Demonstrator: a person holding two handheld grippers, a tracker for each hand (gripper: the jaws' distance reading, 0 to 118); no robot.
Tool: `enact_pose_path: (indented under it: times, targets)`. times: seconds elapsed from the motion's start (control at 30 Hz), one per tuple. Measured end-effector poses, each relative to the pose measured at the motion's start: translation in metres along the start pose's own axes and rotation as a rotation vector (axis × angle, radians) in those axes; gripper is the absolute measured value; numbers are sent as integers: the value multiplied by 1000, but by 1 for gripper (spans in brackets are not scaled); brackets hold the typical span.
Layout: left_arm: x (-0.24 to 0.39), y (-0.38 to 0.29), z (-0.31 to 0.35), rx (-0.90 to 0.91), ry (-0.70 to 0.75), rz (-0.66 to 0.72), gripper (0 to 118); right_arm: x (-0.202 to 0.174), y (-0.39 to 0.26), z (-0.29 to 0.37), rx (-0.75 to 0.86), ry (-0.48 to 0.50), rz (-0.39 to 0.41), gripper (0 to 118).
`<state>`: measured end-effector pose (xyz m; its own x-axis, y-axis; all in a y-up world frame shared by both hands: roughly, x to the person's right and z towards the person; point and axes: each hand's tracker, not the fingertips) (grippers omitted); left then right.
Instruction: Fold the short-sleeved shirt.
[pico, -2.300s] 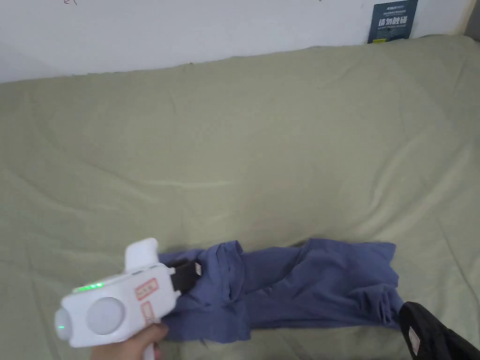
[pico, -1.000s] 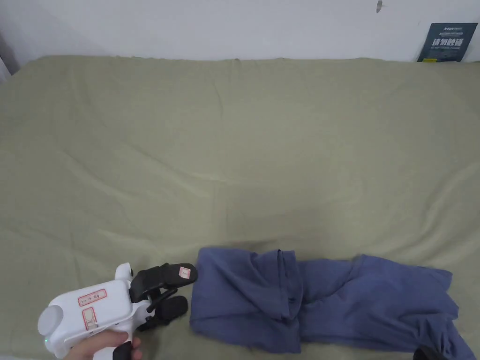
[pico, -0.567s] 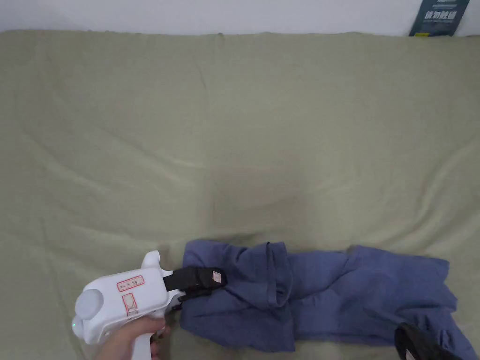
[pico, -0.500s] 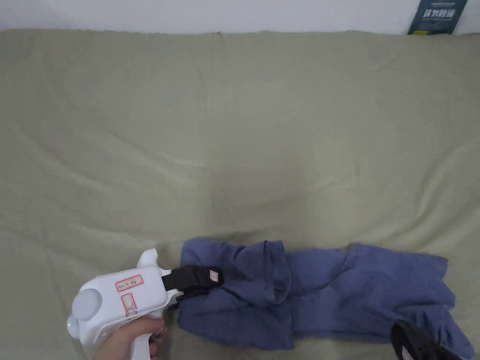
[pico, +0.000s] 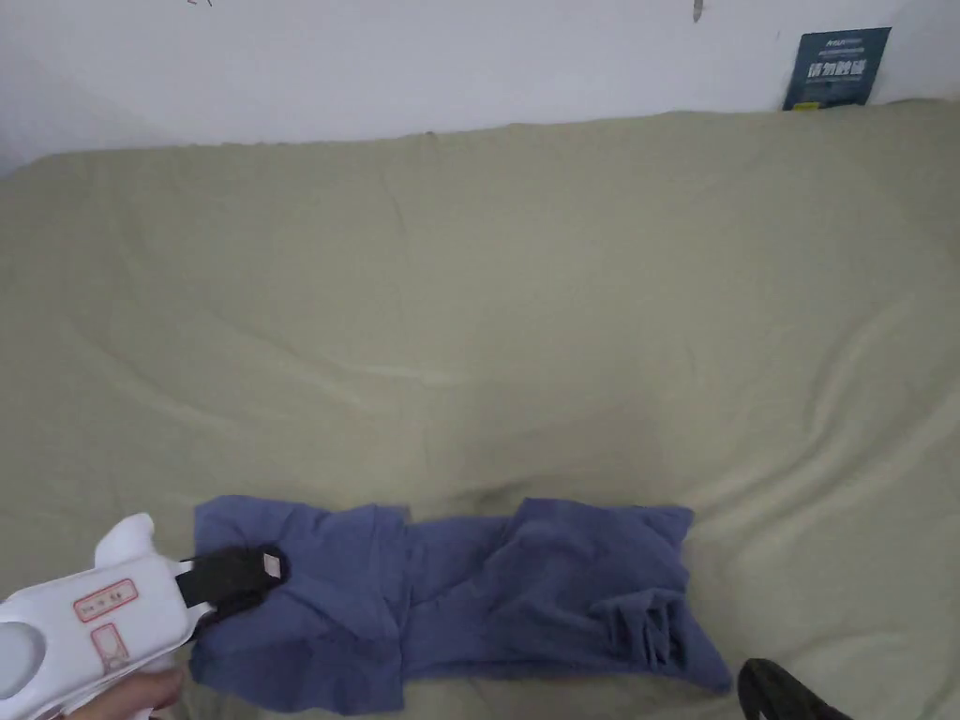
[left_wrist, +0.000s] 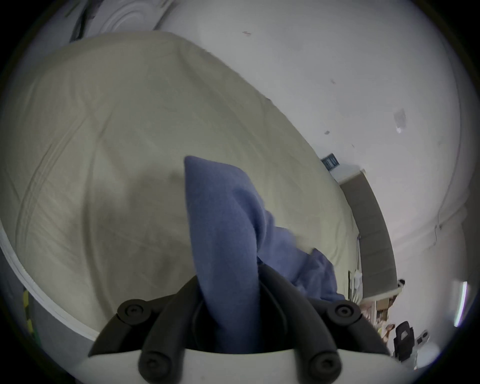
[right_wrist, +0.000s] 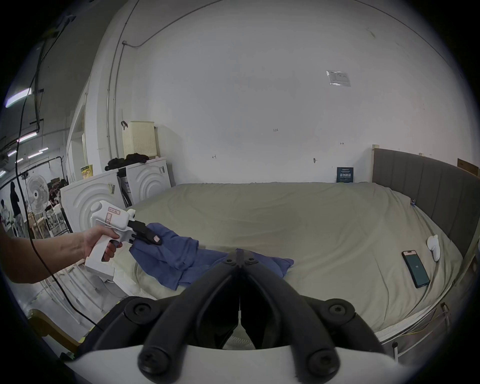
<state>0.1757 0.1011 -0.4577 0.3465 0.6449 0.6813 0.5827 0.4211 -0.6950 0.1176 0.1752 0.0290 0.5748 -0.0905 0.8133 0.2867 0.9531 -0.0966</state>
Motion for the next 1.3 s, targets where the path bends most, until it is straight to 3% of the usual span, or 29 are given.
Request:
enact_pose_path:
  times: [0.2,0.33,0.5,0.57,0.6,0.63,0.67,0.7,0.73,0.87,0.97,1.0,1.07,1.13,1.23,1.3]
  targets:
    - [109,-39,-58,-58,-138,-121,7,18,-6,18,30,-16,-31,1]
    - [169,-78,-126,-125,-8,-290,7,39,-11,32,33,-49,-83,1]
    - [186,-113,-175,-191,133,-380,7,66,-17,49,33,-92,-161,1]
    - [181,-114,-175,-180,125,-363,8,73,-20,50,30,-106,-165,1]
    - [179,-111,-171,-178,111,-337,17,75,-20,52,30,-111,-162,1]
    - [179,-107,-166,-182,92,-312,40,77,-21,53,32,-111,-158,1]
    - [182,-101,-156,-184,51,-285,75,79,-22,53,36,-110,-156,1]
    - [186,-96,-145,-161,13,-279,102,80,-22,53,40,-109,-155,1]
    - [190,-89,-130,-127,-22,-283,104,81,-22,53,41,-106,-156,1]
    - [185,-61,-76,13,-127,-232,103,82,-26,51,42,-105,-154,1]
    - [163,-55,-71,51,-43,-216,101,83,-30,48,35,-107,-179,1]
    - [156,-57,-76,21,17,-214,82,83,-30,48,31,-107,-184,1]
    - [144,-67,-94,-62,48,-176,17,83,-31,48,26,-108,-187,1]
    - [142,-87,-114,-84,46,-143,12,83,-32,48,21,-108,-182,1]
    - [160,-118,-149,-172,-98,-84,12,84,-31,47,6,-116,-172,1]
    - [176,-135,-171,-202,-135,-119,12,86,-29,46,-4,-125,-169,1]
